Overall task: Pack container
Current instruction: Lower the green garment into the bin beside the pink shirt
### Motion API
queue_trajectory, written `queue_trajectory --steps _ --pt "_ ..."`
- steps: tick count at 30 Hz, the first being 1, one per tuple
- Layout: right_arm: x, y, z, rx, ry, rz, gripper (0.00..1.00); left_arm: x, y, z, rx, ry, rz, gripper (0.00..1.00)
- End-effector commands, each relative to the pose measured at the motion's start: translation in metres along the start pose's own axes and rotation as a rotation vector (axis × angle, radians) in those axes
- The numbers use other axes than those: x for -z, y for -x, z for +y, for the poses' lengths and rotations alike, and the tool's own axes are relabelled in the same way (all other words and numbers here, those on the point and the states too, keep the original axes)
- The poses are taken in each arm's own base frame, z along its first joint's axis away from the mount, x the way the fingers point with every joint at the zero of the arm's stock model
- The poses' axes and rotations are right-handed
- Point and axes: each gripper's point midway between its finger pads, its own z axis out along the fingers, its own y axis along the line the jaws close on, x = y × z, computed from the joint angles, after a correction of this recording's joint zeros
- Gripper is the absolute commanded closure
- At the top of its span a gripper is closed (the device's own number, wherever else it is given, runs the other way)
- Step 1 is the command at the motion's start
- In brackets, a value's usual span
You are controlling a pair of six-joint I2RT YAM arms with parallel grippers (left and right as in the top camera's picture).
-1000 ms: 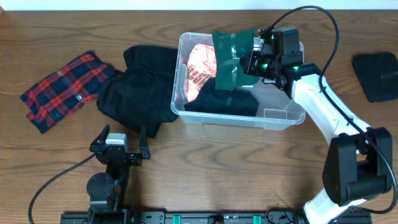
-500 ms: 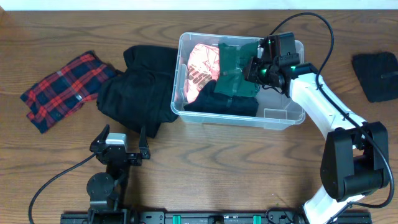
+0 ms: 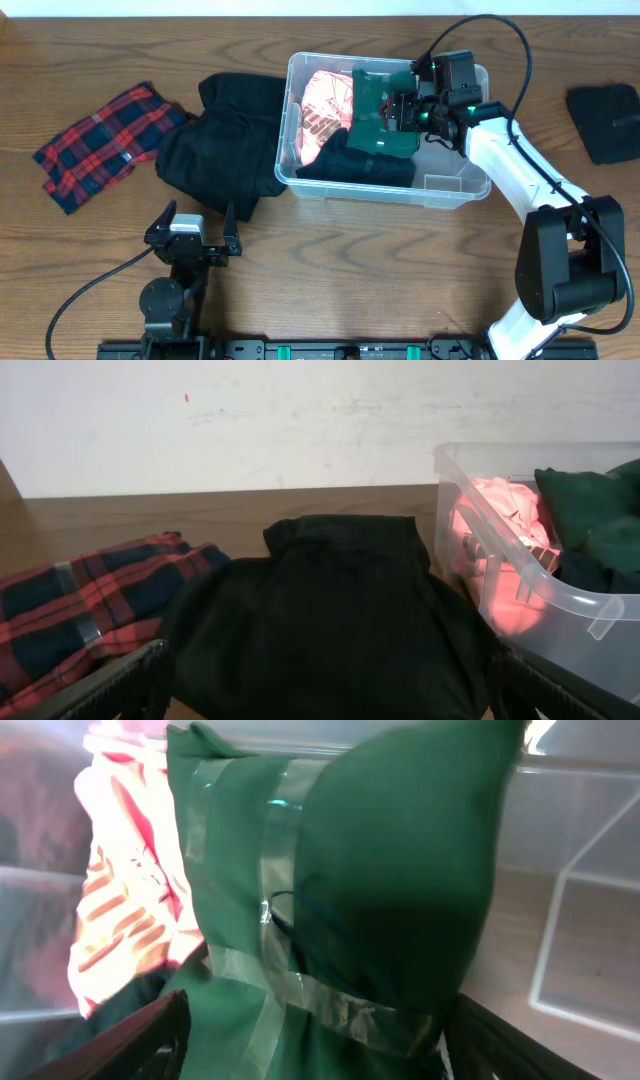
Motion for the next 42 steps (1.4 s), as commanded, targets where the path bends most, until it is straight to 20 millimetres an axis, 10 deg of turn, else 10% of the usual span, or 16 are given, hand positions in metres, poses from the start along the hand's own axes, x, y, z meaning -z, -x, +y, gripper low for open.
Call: queue_trajectory --steps 1,12,19,42 --pt "-0.002 0.001 0.007 0.146 0.010 -0.005 0.20 -0.002 -0.017 0.000 0.012 0.001 0.044 0.02" --pt "0.019 0.043 0.026 0.221 0.026 -0.087 0.22 -0.002 -0.017 0.000 0.012 0.001 0.044 0.02" --pt "0.017 0.045 0.038 0.246 0.031 -0.101 0.73 -0.002 -0.017 0.000 0.012 0.001 0.044 0.02" --pt "-0.077 0.001 0.014 0.331 -0.118 0.007 0.65 -0.002 -0.017 0.000 0.012 0.001 0.044 0.02"
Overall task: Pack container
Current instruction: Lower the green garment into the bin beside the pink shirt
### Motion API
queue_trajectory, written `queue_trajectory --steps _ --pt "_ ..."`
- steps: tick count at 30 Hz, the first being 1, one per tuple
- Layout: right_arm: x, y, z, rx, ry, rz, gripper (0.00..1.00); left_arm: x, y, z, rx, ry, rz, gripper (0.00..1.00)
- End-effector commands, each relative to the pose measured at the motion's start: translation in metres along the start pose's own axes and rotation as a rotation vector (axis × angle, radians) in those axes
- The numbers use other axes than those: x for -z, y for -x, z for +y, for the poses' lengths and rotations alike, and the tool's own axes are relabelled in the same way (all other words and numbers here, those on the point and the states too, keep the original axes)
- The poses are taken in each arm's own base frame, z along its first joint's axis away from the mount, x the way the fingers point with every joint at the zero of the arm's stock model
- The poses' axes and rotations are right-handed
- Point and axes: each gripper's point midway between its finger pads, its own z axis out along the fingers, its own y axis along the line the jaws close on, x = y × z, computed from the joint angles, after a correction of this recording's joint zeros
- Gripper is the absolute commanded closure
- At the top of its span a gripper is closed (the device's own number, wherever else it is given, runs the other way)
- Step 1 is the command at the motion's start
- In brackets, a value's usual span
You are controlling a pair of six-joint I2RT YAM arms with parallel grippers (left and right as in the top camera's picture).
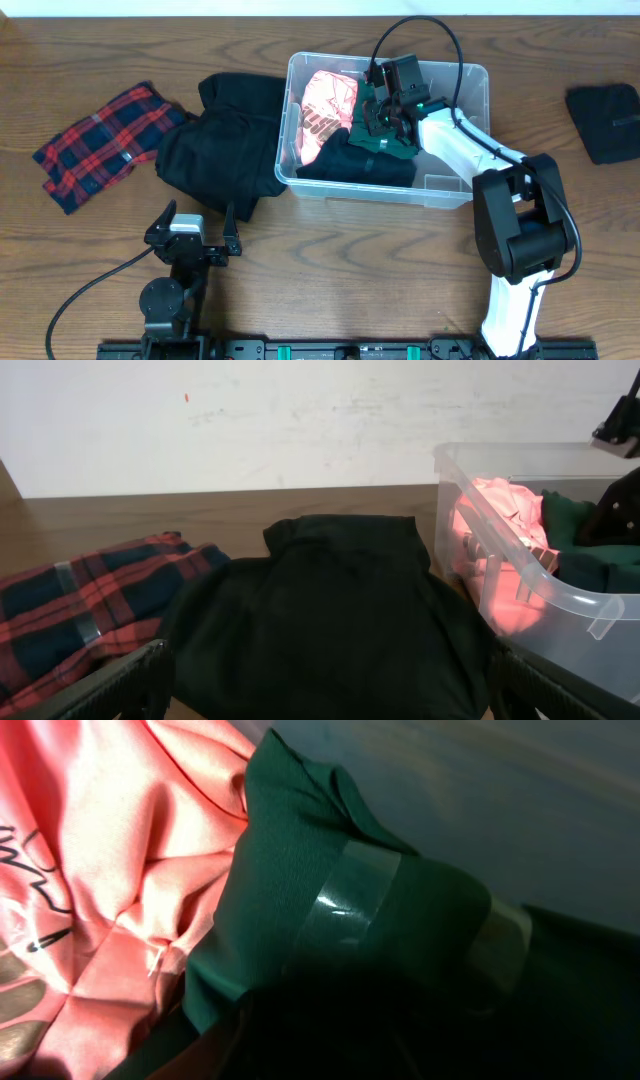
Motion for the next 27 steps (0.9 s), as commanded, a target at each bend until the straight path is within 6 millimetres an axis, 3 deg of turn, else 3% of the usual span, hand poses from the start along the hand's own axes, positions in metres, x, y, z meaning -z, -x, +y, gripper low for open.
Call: queue_trajectory --steps 1,5,9,14,18,23,27 --pt "0.006 0.013 0.005 0.013 0.015 -0.034 0.64 -0.002 -0.017 0.000 0.012 0.001 0.043 0.02" --pt "0.039 0.045 0.021 0.030 0.067 -0.123 0.64 -0.002 -0.017 0.000 0.012 0.001 0.043 0.02" --pt "0.087 0.072 0.026 0.039 0.070 -0.212 0.65 -0.002 -0.017 0.000 0.012 0.001 0.043 0.02" --pt "0.127 0.076 0.027 0.040 0.058 -0.228 0.69 -0.002 -0.017 0.000 0.012 0.001 0.043 0.02" --pt "0.126 0.063 0.026 0.035 0.056 -0.172 0.76 -0.002 -0.017 0.000 0.012 0.001 0.043 0.02" --pt "0.113 0.033 0.029 0.032 0.060 -0.052 0.97 -0.002 -0.017 0.000 0.012 0.001 0.043 0.02" --pt "0.105 0.012 0.041 0.046 0.073 0.030 0.99 -0.002 -0.017 0.000 0.012 0.001 0.043 0.02"
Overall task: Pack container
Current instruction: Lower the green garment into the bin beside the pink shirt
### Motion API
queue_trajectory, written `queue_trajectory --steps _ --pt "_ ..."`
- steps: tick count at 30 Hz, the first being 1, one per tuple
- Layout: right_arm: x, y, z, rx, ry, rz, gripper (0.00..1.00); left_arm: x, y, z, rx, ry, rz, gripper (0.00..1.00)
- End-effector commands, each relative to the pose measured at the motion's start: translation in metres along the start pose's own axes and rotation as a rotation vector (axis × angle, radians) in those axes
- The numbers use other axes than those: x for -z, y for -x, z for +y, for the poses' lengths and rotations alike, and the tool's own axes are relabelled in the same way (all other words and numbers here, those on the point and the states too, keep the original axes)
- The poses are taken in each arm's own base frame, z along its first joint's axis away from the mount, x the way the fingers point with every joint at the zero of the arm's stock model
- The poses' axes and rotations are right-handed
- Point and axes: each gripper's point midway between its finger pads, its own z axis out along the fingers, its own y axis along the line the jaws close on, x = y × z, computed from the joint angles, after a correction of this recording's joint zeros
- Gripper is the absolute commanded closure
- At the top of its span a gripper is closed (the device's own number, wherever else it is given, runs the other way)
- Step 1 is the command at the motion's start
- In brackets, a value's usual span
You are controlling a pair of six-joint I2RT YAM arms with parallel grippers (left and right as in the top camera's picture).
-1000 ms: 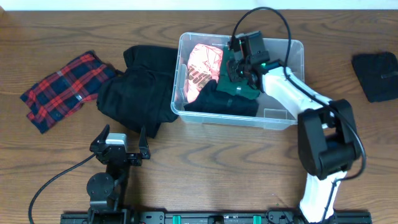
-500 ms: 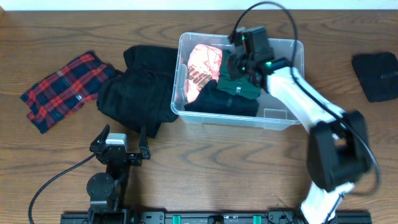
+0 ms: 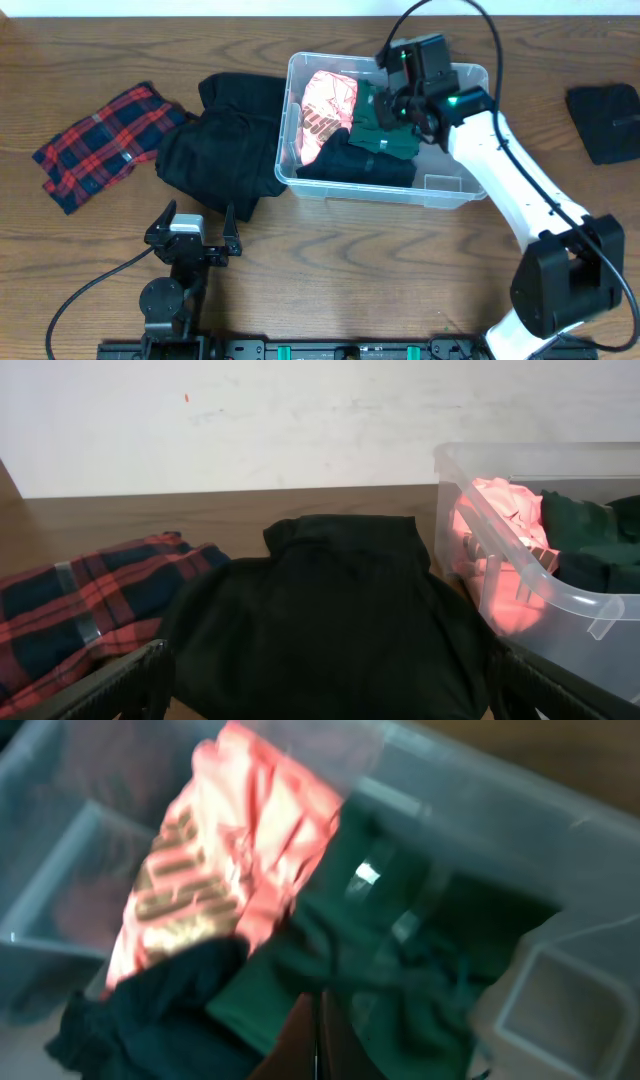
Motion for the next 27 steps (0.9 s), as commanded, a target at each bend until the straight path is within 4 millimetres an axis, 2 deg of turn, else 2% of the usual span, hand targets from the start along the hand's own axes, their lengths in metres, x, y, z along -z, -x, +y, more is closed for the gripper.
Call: queue_trajectory --steps 1,7,27 --pt "-0.010 -0.017 0.018 0.028 0.026 0.062 0.99 -0.002 -0.017 0.000 0.012 0.001 0.043 0.02" --pt "-0.019 -0.032 0.027 0.041 0.035 0.116 0.99 -0.002 -0.017 0.000 0.012 0.001 0.043 0.02" --pt "-0.040 -0.081 0.021 0.032 0.029 0.217 0.99 -0.002 -0.017 0.000 0.012 0.001 0.043 0.02"
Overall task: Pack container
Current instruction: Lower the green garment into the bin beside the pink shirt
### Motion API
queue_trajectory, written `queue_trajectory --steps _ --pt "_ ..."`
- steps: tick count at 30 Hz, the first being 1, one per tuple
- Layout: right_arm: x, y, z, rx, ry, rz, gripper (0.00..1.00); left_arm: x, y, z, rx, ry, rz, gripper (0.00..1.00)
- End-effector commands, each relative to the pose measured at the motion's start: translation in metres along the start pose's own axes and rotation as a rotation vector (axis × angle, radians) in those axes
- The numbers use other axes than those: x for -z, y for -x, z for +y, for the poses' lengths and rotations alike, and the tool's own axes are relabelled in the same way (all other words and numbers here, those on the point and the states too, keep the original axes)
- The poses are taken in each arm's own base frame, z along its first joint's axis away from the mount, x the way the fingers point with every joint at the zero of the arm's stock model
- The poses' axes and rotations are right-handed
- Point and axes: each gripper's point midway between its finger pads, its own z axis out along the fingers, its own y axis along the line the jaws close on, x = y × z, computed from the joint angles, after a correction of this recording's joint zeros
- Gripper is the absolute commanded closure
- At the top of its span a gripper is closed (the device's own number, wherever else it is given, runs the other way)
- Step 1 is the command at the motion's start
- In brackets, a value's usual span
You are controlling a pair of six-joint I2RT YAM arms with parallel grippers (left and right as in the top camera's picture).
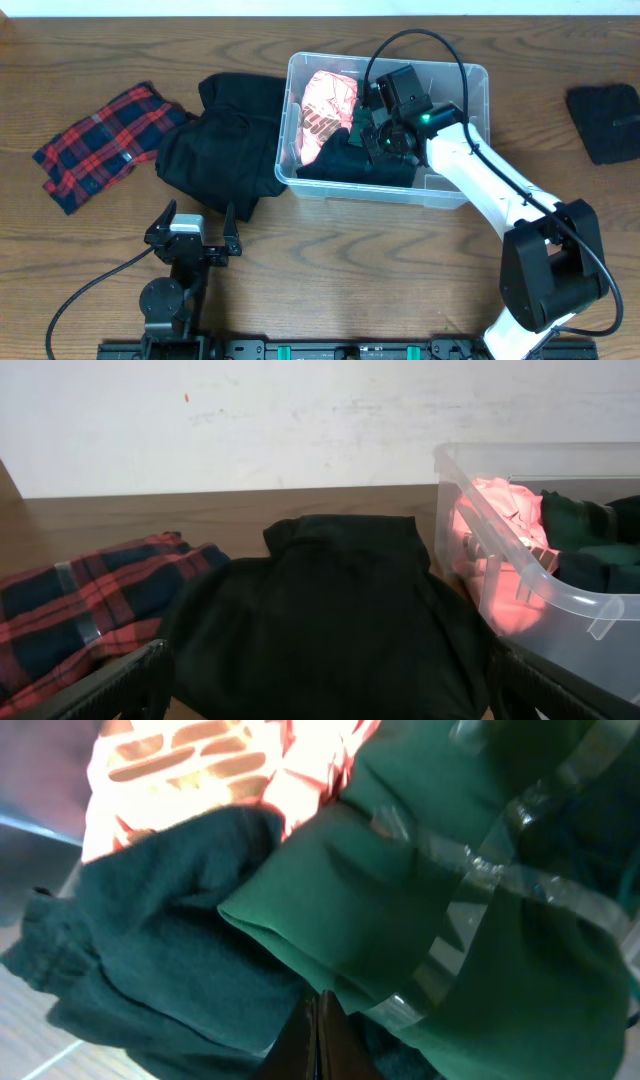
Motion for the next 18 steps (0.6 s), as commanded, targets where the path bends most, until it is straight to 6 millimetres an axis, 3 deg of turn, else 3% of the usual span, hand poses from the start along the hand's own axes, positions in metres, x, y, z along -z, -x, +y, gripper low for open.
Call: queue_trajectory --steps 1,9,14,18 --pt "-0.010 -0.011 0.002 0.004 0.003 0.024 0.98 -0.002 -0.017 0.000 0.012 0.001 0.044 0.02" --pt "-0.013 0.004 0.004 0.013 0.017 -0.050 0.99 -0.002 -0.017 0.000 0.012 0.001 0.044 0.02" --pt "-0.001 0.017 0.020 0.014 0.123 -0.088 0.99 -0.002 -0.017 0.000 0.012 0.001 0.044 0.02" --pt "0.008 0.024 0.015 0.008 0.118 -0.115 0.99 -0.002 -0.017 0.000 0.012 0.001 0.044 0.02"
